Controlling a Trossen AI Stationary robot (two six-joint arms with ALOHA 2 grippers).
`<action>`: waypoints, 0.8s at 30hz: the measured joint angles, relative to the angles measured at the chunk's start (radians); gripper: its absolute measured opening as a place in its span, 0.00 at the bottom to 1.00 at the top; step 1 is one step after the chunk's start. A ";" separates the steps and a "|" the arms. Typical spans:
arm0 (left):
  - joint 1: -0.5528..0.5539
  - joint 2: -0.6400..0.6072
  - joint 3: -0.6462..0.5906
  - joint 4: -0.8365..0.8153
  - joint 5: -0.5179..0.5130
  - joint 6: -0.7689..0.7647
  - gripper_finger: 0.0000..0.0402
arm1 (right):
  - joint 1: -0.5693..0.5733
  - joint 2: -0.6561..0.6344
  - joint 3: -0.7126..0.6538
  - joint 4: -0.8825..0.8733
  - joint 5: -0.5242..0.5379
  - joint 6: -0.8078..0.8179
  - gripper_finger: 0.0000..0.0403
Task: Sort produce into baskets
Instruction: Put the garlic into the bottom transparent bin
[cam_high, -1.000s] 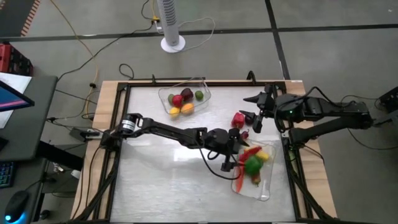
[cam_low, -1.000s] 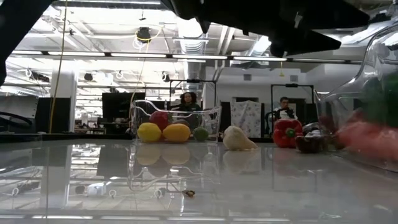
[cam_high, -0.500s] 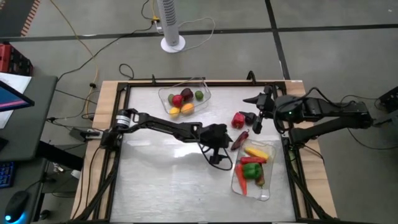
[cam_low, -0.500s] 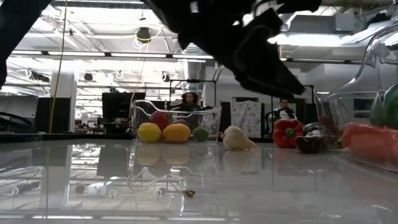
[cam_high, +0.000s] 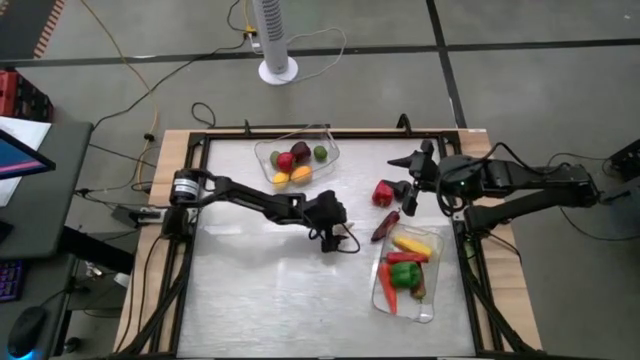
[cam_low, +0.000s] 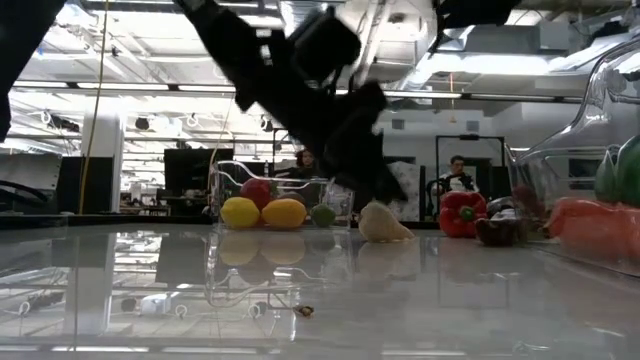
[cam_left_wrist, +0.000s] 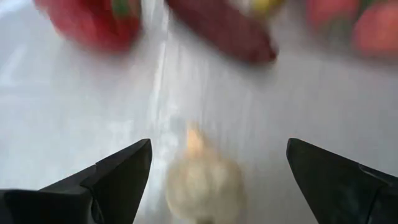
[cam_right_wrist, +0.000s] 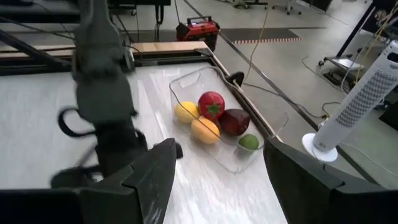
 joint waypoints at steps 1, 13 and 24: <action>0.002 0.010 -0.005 -0.005 -0.002 -0.005 0.89 | 0.004 0.000 0.000 0.003 0.000 0.000 0.67; 0.003 0.053 -0.003 0.022 -0.038 0.024 0.73 | 0.011 0.000 0.000 0.010 0.000 -0.003 0.67; 0.003 0.053 -0.003 0.007 -0.035 0.013 0.42 | 0.010 0.000 0.000 0.011 0.000 -0.009 0.67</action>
